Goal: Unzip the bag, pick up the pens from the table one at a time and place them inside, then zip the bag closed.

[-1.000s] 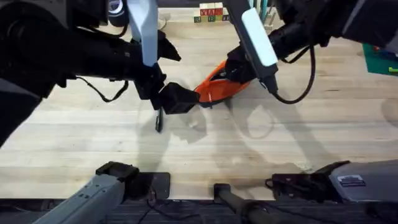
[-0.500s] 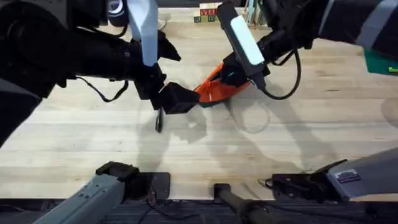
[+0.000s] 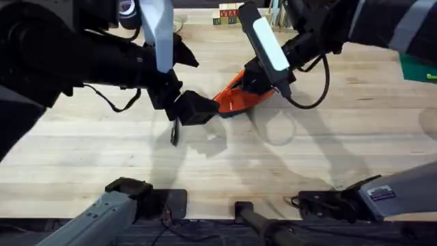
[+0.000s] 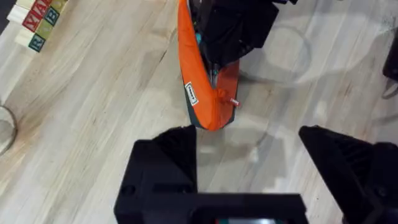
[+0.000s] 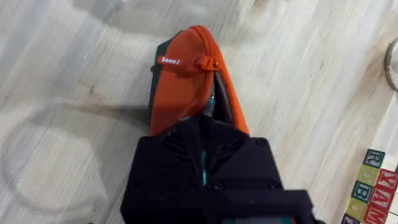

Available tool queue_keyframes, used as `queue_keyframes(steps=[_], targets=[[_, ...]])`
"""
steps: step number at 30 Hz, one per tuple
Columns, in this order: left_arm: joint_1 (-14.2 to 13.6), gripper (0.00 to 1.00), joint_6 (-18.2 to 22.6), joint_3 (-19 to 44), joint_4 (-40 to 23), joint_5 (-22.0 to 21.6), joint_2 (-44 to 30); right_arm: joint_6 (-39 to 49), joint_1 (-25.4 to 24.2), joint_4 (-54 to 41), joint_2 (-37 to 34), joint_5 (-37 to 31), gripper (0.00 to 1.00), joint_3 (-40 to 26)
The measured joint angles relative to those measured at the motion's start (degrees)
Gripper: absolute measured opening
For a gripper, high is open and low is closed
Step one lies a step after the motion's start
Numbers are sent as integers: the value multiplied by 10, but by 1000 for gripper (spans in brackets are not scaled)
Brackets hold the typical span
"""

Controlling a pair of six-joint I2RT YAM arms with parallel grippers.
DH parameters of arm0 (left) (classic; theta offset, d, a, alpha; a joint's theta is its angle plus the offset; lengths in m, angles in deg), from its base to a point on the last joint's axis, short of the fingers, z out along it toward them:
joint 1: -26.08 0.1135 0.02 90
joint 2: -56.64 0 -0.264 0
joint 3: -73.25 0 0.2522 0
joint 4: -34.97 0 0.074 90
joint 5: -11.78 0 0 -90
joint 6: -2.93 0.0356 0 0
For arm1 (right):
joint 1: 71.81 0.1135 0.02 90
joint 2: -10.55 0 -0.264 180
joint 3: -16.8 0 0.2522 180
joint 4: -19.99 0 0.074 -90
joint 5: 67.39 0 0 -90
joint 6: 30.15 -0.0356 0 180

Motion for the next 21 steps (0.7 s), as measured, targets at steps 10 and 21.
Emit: queue_keyframes(steps=[10, 21], targets=[[0, 996, 0, 0, 0, 0, 0, 0, 0, 1, 0, 1, 723, 0], [0, 995, 0, 0, 0, 0, 0, 2, 0, 2, 0, 0, 997, 0]])
